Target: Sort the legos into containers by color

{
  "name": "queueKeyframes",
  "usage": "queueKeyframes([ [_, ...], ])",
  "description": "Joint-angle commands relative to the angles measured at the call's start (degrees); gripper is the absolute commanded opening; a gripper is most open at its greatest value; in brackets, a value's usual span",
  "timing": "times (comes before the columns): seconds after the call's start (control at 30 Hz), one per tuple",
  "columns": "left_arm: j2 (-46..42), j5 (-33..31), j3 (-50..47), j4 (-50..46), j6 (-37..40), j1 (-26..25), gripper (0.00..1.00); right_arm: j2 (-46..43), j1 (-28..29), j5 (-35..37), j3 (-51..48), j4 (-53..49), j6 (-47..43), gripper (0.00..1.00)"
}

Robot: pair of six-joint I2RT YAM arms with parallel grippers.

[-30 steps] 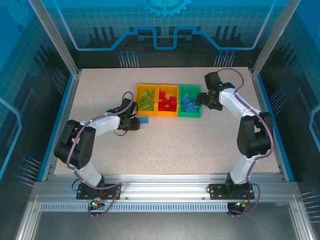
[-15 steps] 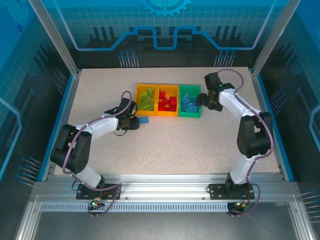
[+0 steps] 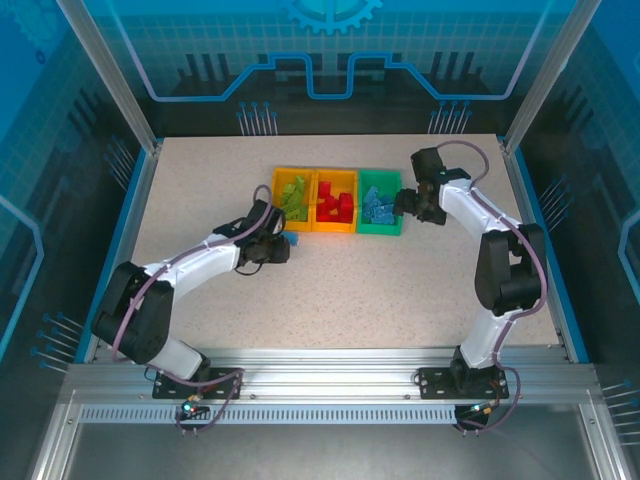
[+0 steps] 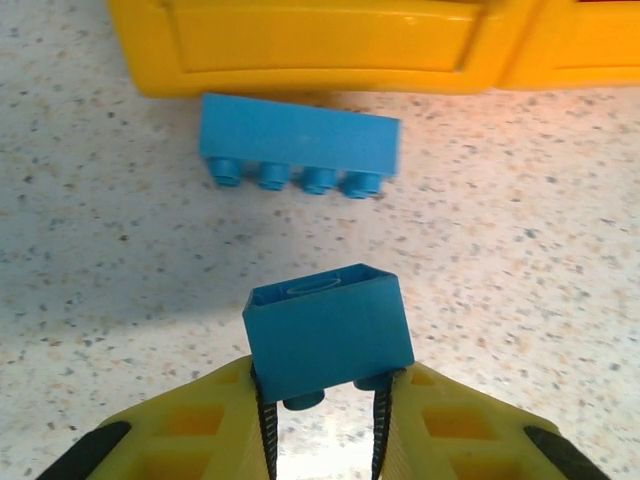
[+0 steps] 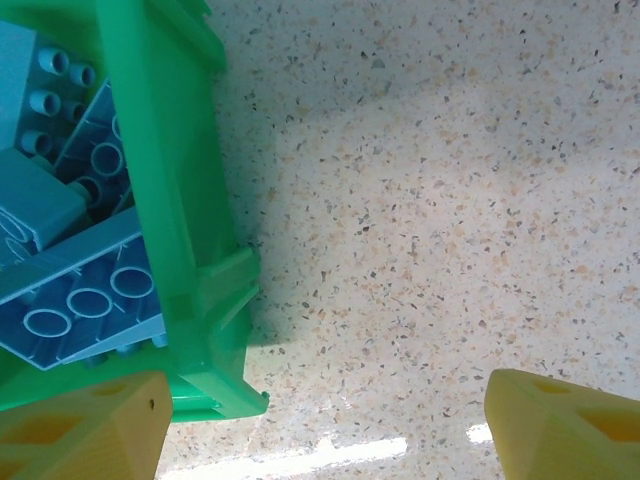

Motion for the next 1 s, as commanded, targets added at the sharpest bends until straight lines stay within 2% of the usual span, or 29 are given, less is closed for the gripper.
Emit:
queueKeyframes([
  [0.0,-1.8,0.0,2.1,-2.7,-1.8,-1.2,0.28,-1.6,-0.8,-1.0,-1.3,0.5,0.3,0.83],
  [0.17,-1.8,1.4,1.1,-0.6,-4.1,-4.8,0.29,-1.8,-0.9,-1.3,-2.0,1.0,0.2,0.83],
  [0.4,6.3,1.2,4.0,1.5,-6.0,-10.8,0.3,-2.1,-0.9,-1.7,-2.1,1.0,0.1,0.83],
  [0.77,16.2,5.8,9.9,0.5,-6.4,-13.6,0.34,-5.2,-0.5,-2.6,-5.5,0.5,-0.6,0.83],
  [0.97,15.2,5.8,10.5,-0.6,-6.3,-13.8,0.45,-7.4,0.3,-2.8,-8.2,0.6,-0.3,0.83],
])
